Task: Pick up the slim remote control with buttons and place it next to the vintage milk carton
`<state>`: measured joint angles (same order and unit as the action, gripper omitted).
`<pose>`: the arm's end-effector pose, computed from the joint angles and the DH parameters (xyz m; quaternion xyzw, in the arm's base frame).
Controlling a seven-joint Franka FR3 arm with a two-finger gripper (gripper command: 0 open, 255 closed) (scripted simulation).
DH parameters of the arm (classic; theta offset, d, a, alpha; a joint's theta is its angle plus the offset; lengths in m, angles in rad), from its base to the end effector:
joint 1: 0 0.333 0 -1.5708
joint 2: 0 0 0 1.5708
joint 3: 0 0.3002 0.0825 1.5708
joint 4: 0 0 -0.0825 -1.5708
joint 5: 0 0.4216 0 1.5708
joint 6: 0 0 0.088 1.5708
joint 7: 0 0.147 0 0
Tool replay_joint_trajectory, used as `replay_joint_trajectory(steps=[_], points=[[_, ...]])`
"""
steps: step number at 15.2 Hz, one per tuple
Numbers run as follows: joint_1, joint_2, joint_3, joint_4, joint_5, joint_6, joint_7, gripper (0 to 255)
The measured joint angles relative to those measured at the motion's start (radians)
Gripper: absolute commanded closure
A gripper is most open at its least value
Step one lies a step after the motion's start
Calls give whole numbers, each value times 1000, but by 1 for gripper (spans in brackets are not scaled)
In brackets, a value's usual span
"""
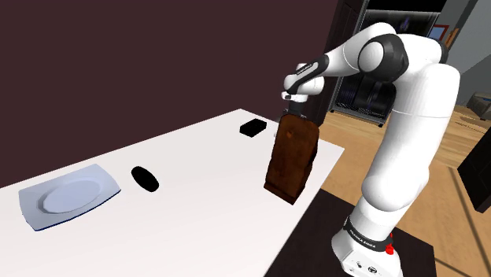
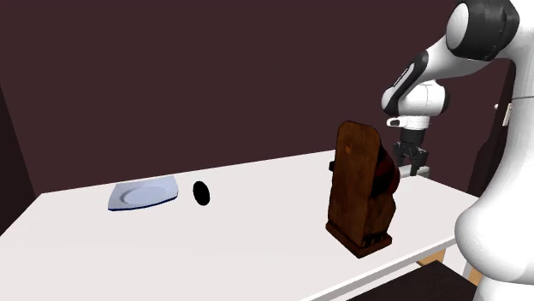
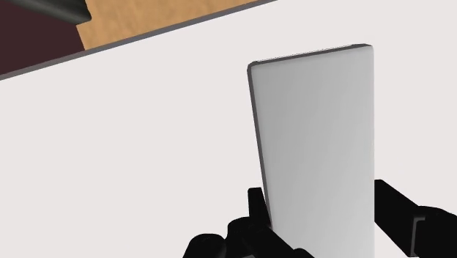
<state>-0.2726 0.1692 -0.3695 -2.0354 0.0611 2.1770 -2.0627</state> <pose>0.4872 -0.3586 0.2892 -0.7681 -0.6402 0.0070 0.0063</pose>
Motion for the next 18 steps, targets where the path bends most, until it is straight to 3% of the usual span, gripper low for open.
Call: replay_joint_trajectory(steps=[10,11,18], points=[[-5,34,3,-26,17,58,-13,255],[-5,34,3,-26,17,58,-13,0],[-3,25,2,-17,12,41,-9,0]])
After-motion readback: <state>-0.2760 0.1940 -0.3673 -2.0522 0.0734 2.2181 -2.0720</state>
